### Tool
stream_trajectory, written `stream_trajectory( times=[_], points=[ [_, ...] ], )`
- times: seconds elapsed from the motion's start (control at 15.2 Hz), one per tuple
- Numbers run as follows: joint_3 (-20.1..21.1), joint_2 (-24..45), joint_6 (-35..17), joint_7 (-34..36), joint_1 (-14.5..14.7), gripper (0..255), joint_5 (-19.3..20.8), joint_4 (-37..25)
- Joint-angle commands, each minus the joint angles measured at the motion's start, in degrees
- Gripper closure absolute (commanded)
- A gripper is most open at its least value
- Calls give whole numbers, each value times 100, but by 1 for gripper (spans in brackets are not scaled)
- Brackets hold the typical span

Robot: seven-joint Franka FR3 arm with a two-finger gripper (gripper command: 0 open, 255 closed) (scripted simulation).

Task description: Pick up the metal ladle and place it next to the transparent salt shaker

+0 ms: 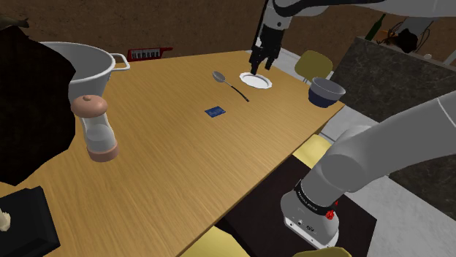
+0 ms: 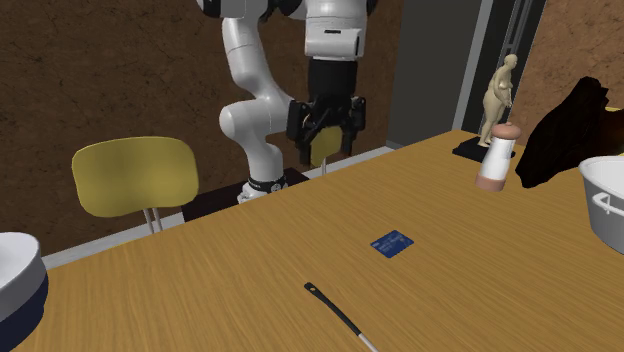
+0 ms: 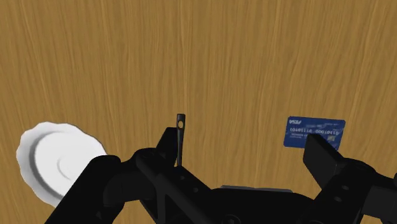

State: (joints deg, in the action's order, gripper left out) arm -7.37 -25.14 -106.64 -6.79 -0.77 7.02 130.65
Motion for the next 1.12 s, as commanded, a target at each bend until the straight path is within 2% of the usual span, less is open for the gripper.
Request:
stream_trajectory(
  times=[0.0,0.53,1.06],
  points=[
    [-39,396,-275,-16,5,0,-1,-142],
    [-253,2054,-1226,-244,-48,0,-92,-911],
    [-345,3799,-1760,-518,-190,0,-355,-2173]
  ],
)
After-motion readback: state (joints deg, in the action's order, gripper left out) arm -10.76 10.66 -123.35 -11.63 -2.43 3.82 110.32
